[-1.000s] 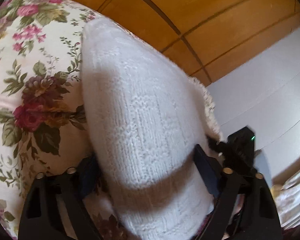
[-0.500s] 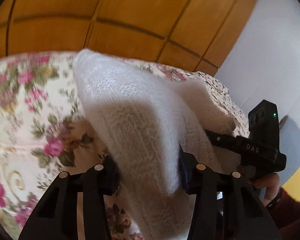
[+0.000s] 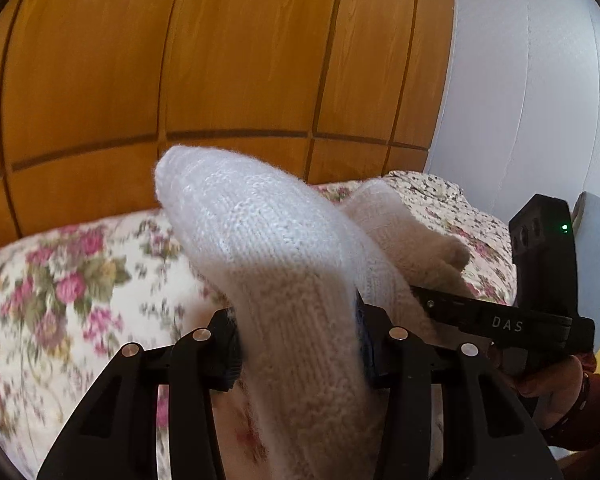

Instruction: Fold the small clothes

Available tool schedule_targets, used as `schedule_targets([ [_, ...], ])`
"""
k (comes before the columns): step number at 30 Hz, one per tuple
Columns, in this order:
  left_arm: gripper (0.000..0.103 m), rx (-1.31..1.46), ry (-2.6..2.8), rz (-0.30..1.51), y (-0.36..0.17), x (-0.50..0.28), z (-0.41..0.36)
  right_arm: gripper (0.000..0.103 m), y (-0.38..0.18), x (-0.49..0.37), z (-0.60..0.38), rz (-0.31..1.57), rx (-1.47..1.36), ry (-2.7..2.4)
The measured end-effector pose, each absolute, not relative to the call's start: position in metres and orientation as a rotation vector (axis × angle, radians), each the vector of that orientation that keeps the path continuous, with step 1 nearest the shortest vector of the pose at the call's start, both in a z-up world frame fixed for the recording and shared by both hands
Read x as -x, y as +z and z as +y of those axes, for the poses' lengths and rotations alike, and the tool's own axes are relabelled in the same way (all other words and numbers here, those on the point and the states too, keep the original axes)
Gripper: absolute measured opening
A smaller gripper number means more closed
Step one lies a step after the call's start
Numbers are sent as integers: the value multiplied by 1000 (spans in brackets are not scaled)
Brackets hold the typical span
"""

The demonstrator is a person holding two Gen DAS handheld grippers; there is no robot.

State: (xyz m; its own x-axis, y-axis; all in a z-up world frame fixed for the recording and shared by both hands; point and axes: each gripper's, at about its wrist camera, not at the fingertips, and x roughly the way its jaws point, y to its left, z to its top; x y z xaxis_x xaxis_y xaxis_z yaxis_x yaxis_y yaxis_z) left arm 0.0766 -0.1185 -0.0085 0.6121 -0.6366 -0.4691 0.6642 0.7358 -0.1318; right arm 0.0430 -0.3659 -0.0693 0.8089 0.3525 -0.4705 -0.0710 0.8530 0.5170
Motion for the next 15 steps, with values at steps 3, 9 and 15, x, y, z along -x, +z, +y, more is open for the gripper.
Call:
schedule_targets([
  [3, 43, -92, -765, 491, -5, -97, -132, 44, -64, -60, -376, 556, -485, 203],
  [9, 43, -122, -777, 472, -5, -161, -169, 44, -64, -109, -404, 490, -465, 121],
  [15, 43, -143, -731, 516, -31, -210, -206, 44, -84, -157, -428, 476, -421, 25],
])
